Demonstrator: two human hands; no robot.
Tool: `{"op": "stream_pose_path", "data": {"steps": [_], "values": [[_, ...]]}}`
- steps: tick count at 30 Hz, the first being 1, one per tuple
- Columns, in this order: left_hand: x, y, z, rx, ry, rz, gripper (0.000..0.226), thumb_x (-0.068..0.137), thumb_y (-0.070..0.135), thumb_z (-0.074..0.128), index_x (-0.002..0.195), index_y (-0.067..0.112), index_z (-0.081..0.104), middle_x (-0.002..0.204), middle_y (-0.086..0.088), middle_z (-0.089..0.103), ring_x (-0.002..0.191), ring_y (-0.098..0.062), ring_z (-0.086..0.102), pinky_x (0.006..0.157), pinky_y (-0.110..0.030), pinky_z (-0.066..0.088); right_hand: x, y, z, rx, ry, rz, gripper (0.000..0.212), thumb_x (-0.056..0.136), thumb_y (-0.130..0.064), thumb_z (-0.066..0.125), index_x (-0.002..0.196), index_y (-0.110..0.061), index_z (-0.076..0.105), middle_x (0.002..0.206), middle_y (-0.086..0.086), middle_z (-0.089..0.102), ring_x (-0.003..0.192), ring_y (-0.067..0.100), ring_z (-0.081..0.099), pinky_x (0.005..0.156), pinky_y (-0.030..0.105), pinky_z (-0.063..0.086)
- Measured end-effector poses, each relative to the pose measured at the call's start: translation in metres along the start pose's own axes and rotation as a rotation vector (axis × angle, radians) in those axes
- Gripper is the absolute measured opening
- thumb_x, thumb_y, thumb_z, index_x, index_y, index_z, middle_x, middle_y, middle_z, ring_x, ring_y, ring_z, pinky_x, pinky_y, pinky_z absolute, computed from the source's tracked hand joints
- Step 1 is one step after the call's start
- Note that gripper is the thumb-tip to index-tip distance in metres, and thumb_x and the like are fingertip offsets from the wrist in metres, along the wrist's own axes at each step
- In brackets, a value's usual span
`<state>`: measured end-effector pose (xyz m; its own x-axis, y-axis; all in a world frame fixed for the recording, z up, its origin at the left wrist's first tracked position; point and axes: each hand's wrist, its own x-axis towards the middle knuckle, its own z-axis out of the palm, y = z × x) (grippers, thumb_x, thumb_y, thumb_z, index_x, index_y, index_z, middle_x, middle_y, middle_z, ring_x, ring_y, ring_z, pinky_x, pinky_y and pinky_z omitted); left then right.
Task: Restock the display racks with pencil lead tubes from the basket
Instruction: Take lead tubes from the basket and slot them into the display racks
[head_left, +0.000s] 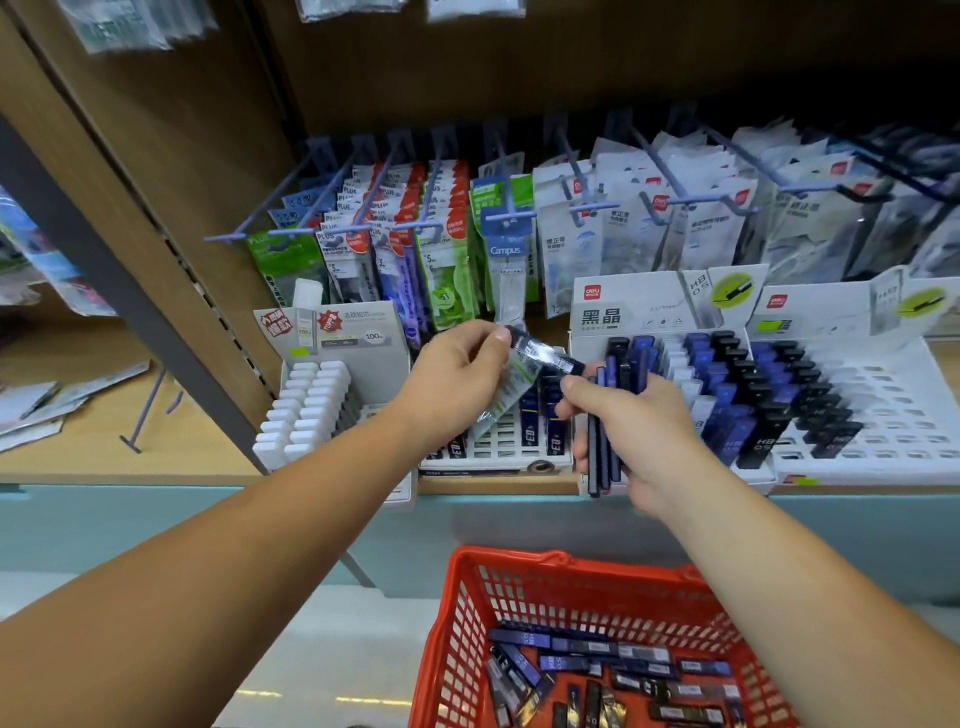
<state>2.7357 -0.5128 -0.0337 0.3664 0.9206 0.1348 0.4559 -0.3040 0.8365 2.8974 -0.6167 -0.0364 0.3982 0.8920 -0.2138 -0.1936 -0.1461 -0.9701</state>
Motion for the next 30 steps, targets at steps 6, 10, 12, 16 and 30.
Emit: {"op": "stream_pose_path", "data": {"steps": [6,10,12,16,30], "values": [[0.0,-0.001,0.01,0.46,-0.126,0.112,0.054,0.087,0.046,0.078,0.133,0.02,0.065,0.12,0.0,0.073,0.109,-0.015,0.067,0.098,-0.035,0.056,-0.001,-0.006,-0.004,0.034,0.13,-0.033,0.012,0.093,-0.009,0.069,0.088,-0.017,0.062,0.069,0.006,0.067,0.044,0.023,0.052,0.048,0.031,0.049],[0.0,-0.001,0.011,0.483,-0.073,0.203,0.014,0.095,0.033,0.068,0.089,0.021,0.073,0.078,0.003,0.072,0.074,-0.016,0.066,0.068,-0.031,0.052,-0.002,-0.007,-0.004,0.057,0.162,-0.043,0.011,0.092,-0.009,0.069,0.097,-0.016,0.063,0.07,0.006,0.068,0.045,0.022,0.054,0.045,0.03,0.05],[-0.005,0.0,0.007,0.419,-0.008,0.189,0.031,0.099,0.022,0.062,0.068,0.019,0.055,0.058,0.004,0.055,0.054,-0.013,0.049,0.054,-0.028,0.036,-0.004,-0.008,-0.003,0.059,0.155,-0.061,0.009,0.093,-0.01,0.07,0.098,-0.014,0.064,0.071,0.006,0.068,0.046,0.02,0.055,0.046,0.03,0.051],[-0.013,0.01,-0.017,-0.009,0.106,0.039,0.033,0.102,0.022,0.061,0.08,-0.001,0.054,0.063,-0.003,0.043,0.053,-0.012,0.036,0.05,-0.023,0.032,-0.01,-0.014,0.008,0.097,0.13,-0.095,0.008,0.094,-0.011,0.07,0.1,-0.012,0.066,0.072,0.009,0.067,0.045,0.021,0.055,0.048,0.032,0.052],[0.01,0.04,-0.07,-0.44,0.301,-0.037,0.003,0.098,0.016,0.071,0.1,0.013,0.071,0.075,0.001,0.065,0.062,-0.008,0.063,0.062,-0.027,0.061,-0.025,-0.04,0.066,0.255,0.091,-0.109,0.022,0.093,-0.012,0.072,0.112,-0.008,0.062,0.071,0.011,0.063,0.048,0.026,0.055,0.053,0.038,0.051]]}}
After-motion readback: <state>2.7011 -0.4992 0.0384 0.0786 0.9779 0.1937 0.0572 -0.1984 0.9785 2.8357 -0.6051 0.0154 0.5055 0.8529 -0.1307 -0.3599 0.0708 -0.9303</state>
